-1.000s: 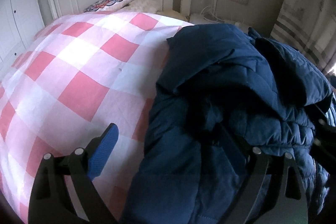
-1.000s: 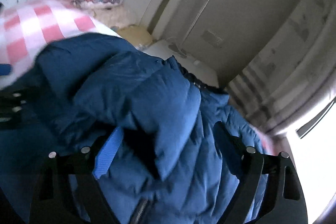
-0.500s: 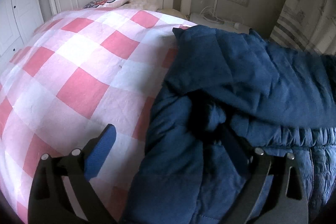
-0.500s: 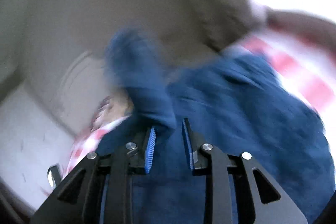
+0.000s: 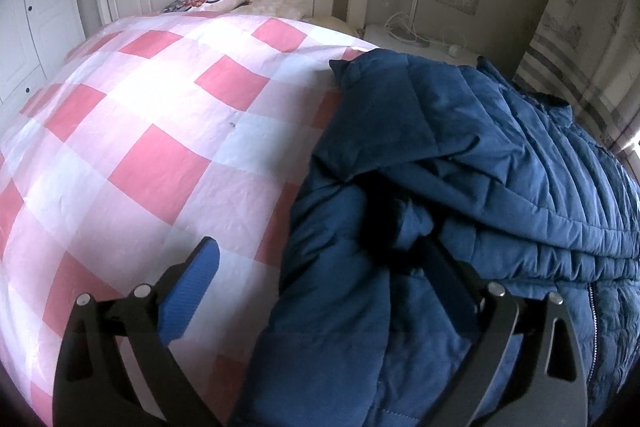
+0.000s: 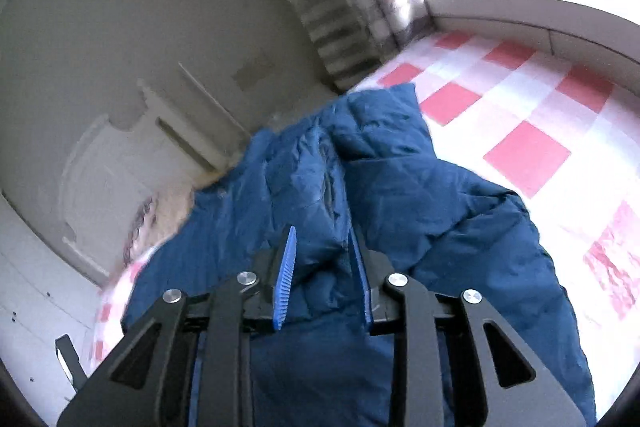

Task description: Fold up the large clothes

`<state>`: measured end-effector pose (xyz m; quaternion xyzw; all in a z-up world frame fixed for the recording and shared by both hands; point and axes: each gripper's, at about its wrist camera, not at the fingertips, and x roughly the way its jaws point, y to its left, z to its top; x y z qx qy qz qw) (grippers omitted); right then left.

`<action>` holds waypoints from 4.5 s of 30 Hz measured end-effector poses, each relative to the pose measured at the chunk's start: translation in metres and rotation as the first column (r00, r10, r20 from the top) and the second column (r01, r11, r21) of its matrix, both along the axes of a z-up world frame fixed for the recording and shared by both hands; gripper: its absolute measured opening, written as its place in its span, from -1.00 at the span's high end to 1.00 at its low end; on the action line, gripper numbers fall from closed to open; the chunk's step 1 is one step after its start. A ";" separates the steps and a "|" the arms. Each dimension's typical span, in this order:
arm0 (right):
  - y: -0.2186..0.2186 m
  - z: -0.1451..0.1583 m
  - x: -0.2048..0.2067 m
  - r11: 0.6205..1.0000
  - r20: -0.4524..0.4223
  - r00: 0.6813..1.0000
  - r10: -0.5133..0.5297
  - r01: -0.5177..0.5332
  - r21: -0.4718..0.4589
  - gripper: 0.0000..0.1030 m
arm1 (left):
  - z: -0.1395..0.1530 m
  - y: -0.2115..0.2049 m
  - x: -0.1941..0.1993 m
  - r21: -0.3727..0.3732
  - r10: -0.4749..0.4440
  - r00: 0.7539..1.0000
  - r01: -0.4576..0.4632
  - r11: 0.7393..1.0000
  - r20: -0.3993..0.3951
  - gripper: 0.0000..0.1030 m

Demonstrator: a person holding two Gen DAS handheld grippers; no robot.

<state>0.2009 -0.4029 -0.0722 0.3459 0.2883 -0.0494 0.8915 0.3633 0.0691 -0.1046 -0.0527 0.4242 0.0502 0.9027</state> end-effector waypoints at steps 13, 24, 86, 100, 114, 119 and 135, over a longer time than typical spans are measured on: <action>0.027 0.013 -0.017 0.989 0.066 0.995 0.079 -0.070 -0.129 0.58 | -0.001 0.000 0.000 -0.007 0.002 1.000 -0.002 1.000 -0.002 -0.93; 0.020 0.041 -0.034 0.956 0.102 0.995 -0.010 0.039 -0.292 0.21 | -0.001 0.000 0.000 -0.009 0.001 1.000 -0.001 1.000 0.000 -0.93; 0.112 0.018 -0.006 0.757 -0.147 0.976 0.163 -0.219 -0.615 -0.57 | 0.003 -0.111 0.012 0.180 -0.194 0.981 0.191 0.965 -0.003 -0.96; 0.137 -0.024 0.004 0.696 -0.338 0.906 0.257 -0.415 -0.586 -0.68 | 0.003 -0.110 0.012 0.160 -0.192 0.981 0.189 0.969 0.003 -0.96; 0.132 -0.020 0.000 0.734 -0.329 0.885 0.328 -0.458 -0.501 -0.68 | 0.010 -0.107 0.006 0.116 -0.212 0.977 0.211 0.971 -0.003 -0.96; 0.108 0.021 -0.006 0.794 -0.176 0.912 0.371 -0.410 -0.449 -0.68 | 0.045 -0.111 0.007 0.114 -0.256 0.966 0.251 0.961 0.025 -0.96; 0.032 0.037 0.125 0.736 -0.290 0.892 0.346 -0.450 -0.506 -0.37 | 0.049 -0.114 0.121 0.113 -0.281 0.951 0.295 0.949 -0.127 -0.96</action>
